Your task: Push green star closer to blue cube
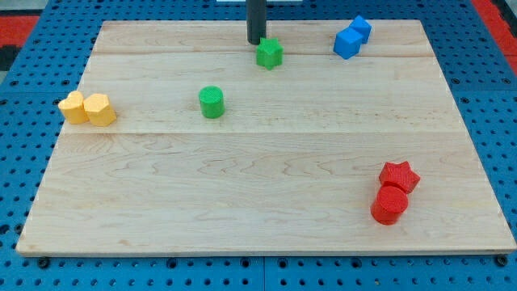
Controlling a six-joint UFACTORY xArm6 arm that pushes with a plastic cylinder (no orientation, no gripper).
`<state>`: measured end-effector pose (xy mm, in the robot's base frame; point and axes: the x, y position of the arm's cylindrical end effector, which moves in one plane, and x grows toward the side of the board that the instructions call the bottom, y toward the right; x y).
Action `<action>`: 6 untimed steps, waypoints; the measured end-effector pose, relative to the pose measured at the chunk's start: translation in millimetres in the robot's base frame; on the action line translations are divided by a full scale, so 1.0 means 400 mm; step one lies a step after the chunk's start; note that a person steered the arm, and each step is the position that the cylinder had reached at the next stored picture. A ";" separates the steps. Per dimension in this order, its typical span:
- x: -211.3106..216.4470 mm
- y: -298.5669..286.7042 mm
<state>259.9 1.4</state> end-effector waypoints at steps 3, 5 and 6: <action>0.100 -0.095; 0.122 0.000; 0.125 0.156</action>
